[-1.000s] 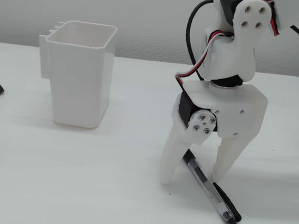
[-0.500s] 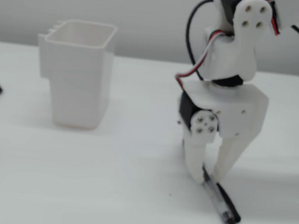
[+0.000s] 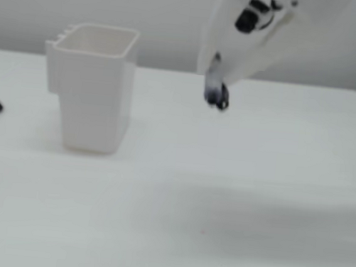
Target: Pick up the pen and put it in the pen holder.
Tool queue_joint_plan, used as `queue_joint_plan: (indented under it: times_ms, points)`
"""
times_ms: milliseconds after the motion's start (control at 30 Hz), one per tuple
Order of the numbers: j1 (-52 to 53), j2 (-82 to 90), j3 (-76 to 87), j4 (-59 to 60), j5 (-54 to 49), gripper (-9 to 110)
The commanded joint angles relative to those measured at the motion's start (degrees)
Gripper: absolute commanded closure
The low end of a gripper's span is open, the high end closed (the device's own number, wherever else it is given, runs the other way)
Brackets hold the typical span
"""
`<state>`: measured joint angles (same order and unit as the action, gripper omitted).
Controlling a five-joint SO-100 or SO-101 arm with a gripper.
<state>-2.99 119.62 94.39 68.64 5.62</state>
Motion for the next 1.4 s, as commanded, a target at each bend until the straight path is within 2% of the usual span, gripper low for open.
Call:
queue_joint_plan:
  times_ms: [0,100,167,233,367,467,567,800,1000,1367]
  points:
    - [0.4,9.2,-4.8,0.2,0.5,102]
    - [1.1,10.5,-4.3,-1.1,1.0,102]
    - [1.1,10.5,-4.3,-6.5,2.3,102]
    - [1.9,10.5,-4.3,-13.6,9.7,102]
    - [10.5,10.1,-4.8,-30.1,31.4,102]
    - [13.0,6.0,-5.0,-39.4,36.8,102]
    - [13.5,-2.1,-7.5,-40.4,38.6,102]
    - [13.4,-22.8,-25.1,-38.8,45.9,102]
    - [14.0,-36.9,-34.8,-35.7,46.7,102]
    - [20.9,-41.2,-34.9,-34.1,48.5,102]
